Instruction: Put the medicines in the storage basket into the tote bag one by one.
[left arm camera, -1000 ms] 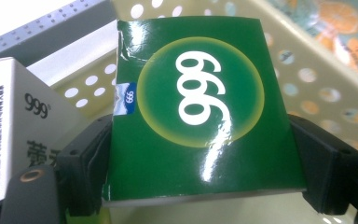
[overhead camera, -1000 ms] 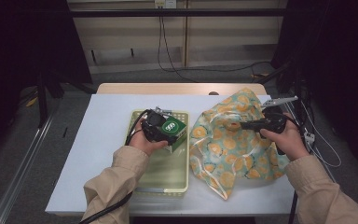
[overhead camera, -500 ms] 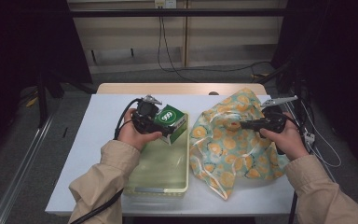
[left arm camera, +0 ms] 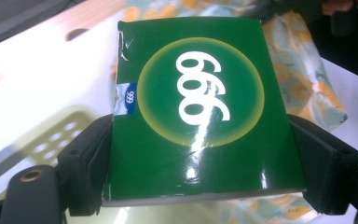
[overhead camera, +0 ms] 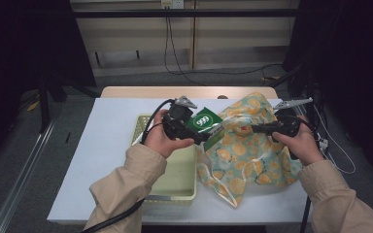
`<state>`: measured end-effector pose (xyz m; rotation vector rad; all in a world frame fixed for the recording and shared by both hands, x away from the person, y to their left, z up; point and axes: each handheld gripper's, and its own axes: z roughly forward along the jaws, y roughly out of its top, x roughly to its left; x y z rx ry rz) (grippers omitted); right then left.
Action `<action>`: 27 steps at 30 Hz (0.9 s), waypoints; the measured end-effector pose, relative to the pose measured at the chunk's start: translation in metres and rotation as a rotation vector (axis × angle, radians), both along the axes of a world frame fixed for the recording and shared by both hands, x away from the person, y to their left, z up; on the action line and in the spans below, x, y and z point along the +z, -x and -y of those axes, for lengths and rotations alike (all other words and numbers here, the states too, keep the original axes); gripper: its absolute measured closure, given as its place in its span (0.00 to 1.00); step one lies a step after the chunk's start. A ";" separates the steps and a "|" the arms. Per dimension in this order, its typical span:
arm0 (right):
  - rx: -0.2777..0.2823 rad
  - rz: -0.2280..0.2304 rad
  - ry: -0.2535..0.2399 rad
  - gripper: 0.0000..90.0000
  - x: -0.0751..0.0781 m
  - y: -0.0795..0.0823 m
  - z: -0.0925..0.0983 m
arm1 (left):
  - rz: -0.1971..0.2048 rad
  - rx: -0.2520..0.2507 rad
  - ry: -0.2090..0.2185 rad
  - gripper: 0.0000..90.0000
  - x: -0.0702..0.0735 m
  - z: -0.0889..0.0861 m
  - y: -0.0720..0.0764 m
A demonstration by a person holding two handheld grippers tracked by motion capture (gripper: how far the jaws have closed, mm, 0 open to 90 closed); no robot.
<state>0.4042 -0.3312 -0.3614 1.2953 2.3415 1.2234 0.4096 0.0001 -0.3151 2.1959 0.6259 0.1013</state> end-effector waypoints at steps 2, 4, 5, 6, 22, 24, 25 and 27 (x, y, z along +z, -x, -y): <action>-0.001 -0.002 0.000 0.99 0.000 0.000 0.000 | -0.011 -0.021 0.005 0.19 -0.003 0.008 0.001; 0.004 0.001 0.003 0.99 0.001 -0.001 -0.001 | -0.018 -0.039 0.008 0.19 -0.007 0.017 0.003; 0.004 -0.001 0.006 0.99 0.001 -0.001 -0.001 | -0.021 -0.046 0.002 0.19 -0.008 0.022 0.003; 0.005 0.000 0.006 0.99 0.002 -0.001 -0.001 | -0.018 -0.060 -0.010 0.19 -0.011 0.027 0.004; 0.005 0.018 0.006 0.99 0.011 -0.002 -0.002 | -0.049 -0.114 -0.070 0.19 -0.042 0.082 0.001; 0.004 0.016 0.005 0.99 0.011 -0.002 -0.001 | -0.043 -0.114 -0.086 0.19 -0.045 0.087 -0.001; 0.004 0.018 0.004 0.99 0.011 -0.001 -0.001 | -0.041 -0.114 -0.093 0.19 -0.046 0.088 -0.001; 0.005 0.019 0.003 1.00 0.011 -0.001 0.000 | -0.052 -0.101 -0.093 0.19 -0.050 0.092 -0.005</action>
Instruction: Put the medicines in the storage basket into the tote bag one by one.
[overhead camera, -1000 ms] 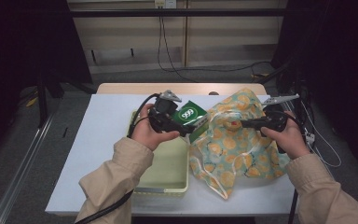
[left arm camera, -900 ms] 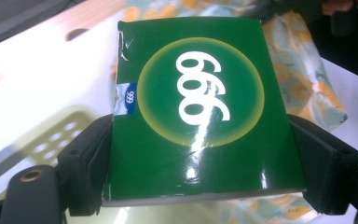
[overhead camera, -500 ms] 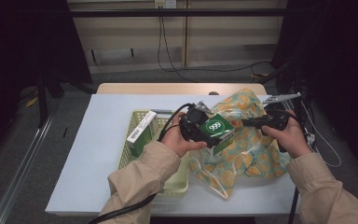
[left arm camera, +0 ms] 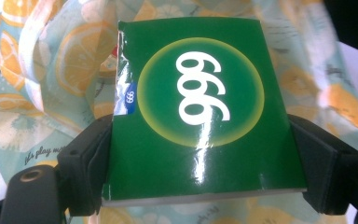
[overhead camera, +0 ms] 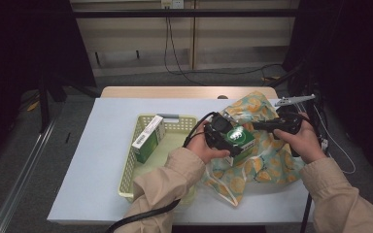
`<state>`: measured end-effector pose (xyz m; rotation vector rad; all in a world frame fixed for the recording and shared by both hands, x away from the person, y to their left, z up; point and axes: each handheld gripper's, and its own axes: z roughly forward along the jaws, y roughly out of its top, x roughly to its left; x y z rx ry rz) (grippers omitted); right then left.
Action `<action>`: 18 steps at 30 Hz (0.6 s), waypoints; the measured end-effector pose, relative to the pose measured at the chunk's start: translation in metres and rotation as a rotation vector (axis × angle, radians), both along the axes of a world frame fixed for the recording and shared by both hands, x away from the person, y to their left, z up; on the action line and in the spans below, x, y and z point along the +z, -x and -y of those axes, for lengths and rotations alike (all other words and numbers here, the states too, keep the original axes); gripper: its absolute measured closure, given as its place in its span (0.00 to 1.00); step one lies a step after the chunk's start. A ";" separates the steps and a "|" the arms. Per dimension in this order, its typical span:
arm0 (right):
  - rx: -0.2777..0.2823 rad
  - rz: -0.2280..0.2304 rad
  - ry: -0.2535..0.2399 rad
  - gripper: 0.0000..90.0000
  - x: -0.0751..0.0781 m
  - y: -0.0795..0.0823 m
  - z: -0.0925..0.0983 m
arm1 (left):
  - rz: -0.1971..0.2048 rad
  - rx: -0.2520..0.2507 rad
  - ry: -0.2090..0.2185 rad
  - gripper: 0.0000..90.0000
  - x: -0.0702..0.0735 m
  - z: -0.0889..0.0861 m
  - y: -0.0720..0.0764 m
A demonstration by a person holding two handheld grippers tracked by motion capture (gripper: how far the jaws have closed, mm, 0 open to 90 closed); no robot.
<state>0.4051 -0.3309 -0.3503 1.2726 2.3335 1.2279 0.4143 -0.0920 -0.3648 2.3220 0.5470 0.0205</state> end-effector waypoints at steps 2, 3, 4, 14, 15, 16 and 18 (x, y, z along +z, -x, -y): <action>-0.001 -0.001 -0.001 0.99 0.000 0.000 0.001 | 0.000 0.013 -0.006 0.19 -0.004 0.004 -0.003; 0.000 -0.001 -0.002 1.00 0.000 0.000 0.001 | 0.003 0.005 -0.019 0.19 -0.005 0.006 -0.005; -0.001 -0.001 -0.002 1.00 0.000 0.000 0.001 | -0.001 0.010 -0.016 0.19 -0.008 0.009 -0.006; 0.001 0.004 -0.005 0.99 0.001 0.001 0.000 | -0.024 0.023 -0.036 0.19 -0.025 0.022 -0.014; 0.001 0.004 -0.004 1.00 0.001 0.002 0.000 | -0.026 0.025 -0.034 0.19 -0.026 0.022 -0.015; 0.001 0.005 -0.005 0.99 0.001 0.002 0.000 | -0.027 0.031 -0.034 0.19 -0.028 0.023 -0.016; 0.002 0.004 -0.007 1.00 0.002 0.002 0.000 | -0.025 0.042 -0.031 0.19 -0.030 0.024 -0.020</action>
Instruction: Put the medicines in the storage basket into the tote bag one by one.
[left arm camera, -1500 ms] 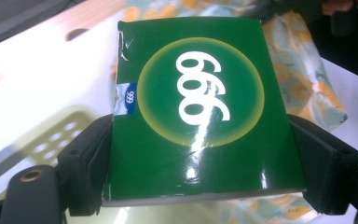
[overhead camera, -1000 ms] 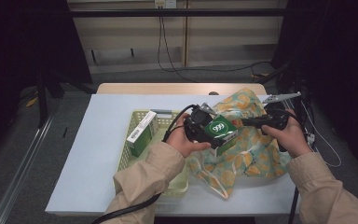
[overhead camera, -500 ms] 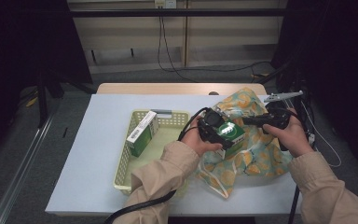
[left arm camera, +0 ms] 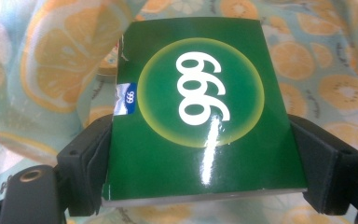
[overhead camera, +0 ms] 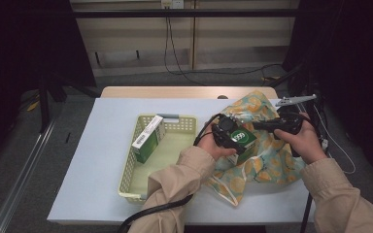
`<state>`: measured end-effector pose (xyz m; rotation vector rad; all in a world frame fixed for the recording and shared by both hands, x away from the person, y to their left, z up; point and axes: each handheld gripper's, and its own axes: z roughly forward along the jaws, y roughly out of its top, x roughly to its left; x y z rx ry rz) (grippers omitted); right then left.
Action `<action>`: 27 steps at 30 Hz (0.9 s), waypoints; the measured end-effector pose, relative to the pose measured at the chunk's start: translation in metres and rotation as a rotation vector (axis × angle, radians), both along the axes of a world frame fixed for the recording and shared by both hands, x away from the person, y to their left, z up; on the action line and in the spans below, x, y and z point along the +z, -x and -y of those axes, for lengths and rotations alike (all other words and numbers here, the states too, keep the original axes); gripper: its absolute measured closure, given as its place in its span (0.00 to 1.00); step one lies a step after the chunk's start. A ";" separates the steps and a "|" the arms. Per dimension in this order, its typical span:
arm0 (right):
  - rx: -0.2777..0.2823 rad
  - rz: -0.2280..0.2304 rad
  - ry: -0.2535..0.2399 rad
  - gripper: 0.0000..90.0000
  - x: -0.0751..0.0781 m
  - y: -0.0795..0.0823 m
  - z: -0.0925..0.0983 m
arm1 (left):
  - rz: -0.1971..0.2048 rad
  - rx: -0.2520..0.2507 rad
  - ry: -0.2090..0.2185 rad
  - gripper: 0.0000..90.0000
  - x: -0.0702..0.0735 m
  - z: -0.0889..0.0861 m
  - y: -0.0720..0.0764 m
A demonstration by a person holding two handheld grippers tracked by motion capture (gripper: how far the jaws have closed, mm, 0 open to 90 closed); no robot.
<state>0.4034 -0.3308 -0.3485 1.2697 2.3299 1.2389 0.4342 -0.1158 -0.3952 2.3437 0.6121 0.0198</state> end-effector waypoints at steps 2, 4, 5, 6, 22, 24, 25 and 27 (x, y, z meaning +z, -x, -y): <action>0.000 -0.001 0.004 1.00 0.000 0.000 -0.001 | -0.007 0.016 0.005 0.18 -0.002 0.002 -0.004; 0.004 -0.002 -0.001 1.00 0.000 0.000 -0.002 | 0.003 0.025 -0.007 0.18 -0.004 0.004 -0.007; 0.005 -0.001 -0.003 1.00 -0.001 0.000 -0.002 | 0.002 0.026 -0.010 0.18 -0.004 0.004 -0.009; 0.008 -0.001 -0.005 0.99 -0.001 0.000 -0.002 | 0.005 0.027 -0.009 0.18 -0.005 0.005 -0.011; 0.011 -0.008 -0.021 1.00 -0.005 -0.003 -0.001 | 0.050 0.093 -0.004 0.18 -0.010 0.019 -0.037; 0.013 -0.007 -0.021 1.00 -0.006 -0.004 -0.002 | 0.057 0.098 -0.004 0.18 -0.010 0.021 -0.041; 0.012 -0.009 -0.022 0.99 -0.006 -0.004 -0.002 | 0.069 0.109 0.002 0.18 -0.011 0.022 -0.043; 0.008 -0.012 -0.023 1.00 -0.007 -0.004 -0.002 | 0.075 0.112 0.010 0.17 -0.013 0.022 -0.046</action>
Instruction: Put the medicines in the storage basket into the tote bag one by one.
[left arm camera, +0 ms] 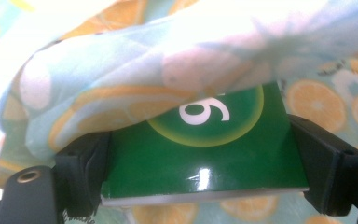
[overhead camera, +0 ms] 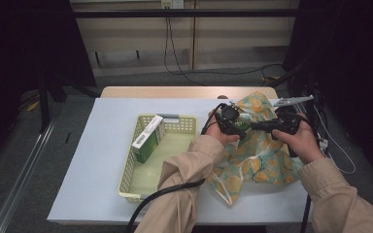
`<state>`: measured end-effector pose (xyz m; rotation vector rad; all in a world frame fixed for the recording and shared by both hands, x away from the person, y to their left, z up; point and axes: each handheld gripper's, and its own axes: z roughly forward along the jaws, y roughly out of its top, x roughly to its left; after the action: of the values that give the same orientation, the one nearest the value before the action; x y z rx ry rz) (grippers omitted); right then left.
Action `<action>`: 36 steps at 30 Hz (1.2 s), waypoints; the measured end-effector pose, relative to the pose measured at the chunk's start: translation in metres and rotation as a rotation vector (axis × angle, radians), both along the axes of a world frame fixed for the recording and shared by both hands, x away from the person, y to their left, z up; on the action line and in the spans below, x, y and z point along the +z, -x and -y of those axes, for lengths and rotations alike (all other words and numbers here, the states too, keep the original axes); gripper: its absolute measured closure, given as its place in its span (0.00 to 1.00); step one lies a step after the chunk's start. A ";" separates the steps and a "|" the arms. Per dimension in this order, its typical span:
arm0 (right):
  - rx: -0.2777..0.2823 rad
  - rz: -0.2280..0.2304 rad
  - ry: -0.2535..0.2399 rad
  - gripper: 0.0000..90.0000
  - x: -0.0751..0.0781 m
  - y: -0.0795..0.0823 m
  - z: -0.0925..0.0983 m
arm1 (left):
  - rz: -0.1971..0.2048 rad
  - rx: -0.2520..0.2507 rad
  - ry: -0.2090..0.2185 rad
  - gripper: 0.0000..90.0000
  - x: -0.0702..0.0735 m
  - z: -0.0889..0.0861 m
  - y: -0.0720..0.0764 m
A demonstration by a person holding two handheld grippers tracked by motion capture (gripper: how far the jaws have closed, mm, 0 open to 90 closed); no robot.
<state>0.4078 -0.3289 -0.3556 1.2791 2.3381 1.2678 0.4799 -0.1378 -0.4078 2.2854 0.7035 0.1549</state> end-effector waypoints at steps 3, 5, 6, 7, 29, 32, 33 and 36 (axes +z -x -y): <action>-0.001 0.000 0.003 1.00 -0.001 -0.001 0.000 | -0.015 0.009 0.011 0.16 0.000 -0.001 0.000; -0.004 -0.003 0.007 1.00 -0.002 -0.002 0.001 | -0.032 -0.004 0.006 0.15 0.004 -0.005 0.001; -0.008 -0.005 0.007 1.00 -0.002 -0.002 0.002 | -0.037 -0.005 0.015 0.15 0.007 -0.007 0.002; -0.010 -0.004 0.005 0.99 -0.002 -0.002 0.003 | -0.043 -0.009 0.018 0.15 0.010 -0.010 0.003; -0.010 -0.005 0.030 1.00 -0.003 0.009 0.000 | 0.024 -0.084 0.079 0.10 0.074 -0.101 0.057; -0.009 -0.002 0.029 0.99 -0.004 0.010 0.000 | 0.046 -0.072 0.069 0.10 0.079 -0.117 0.058; -0.013 -0.002 0.023 1.00 -0.004 0.010 0.001 | 0.057 -0.067 0.062 0.10 0.080 -0.123 0.058; -0.019 -0.006 0.020 1.00 -0.005 0.010 0.003 | 0.057 -0.044 0.065 0.10 0.081 -0.140 0.057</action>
<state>0.3975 -0.3317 -0.3608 1.2976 2.3310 1.2338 0.4225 0.0019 -0.3264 2.2235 0.6202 0.1727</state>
